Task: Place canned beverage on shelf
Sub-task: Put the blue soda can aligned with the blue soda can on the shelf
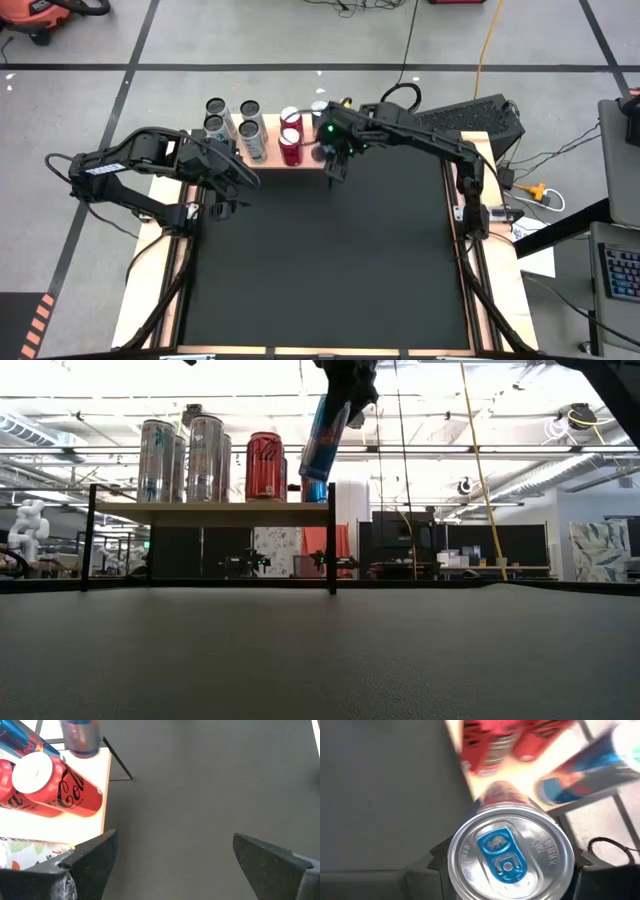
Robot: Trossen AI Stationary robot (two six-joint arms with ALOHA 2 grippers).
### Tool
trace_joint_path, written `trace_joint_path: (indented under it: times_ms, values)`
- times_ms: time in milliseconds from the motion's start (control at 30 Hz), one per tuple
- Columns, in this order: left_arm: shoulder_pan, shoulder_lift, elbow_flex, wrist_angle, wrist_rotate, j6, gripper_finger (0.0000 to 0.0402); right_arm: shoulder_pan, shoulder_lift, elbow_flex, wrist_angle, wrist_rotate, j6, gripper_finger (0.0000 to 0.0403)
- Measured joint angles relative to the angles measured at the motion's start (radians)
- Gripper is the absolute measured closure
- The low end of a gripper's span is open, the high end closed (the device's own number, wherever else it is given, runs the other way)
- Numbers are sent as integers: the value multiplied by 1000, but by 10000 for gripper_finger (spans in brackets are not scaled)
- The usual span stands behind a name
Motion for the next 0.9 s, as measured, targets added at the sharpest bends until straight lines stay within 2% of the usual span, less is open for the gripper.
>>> trace_joint_path:
  times_ms: [200,367,467,900]
  values:
    - [0,0,0,0,0,0,11,-60,-2,0,72,-9,-7,209]
    - [0,0,0,0,-33,1,11,-97,-5,0,82,-123,27,209]
    - [0,0,0,0,-56,1,11,-103,-5,0,56,-154,28,209]
    - [0,0,0,0,-73,-1,11,-104,0,-1,48,-161,18,209]
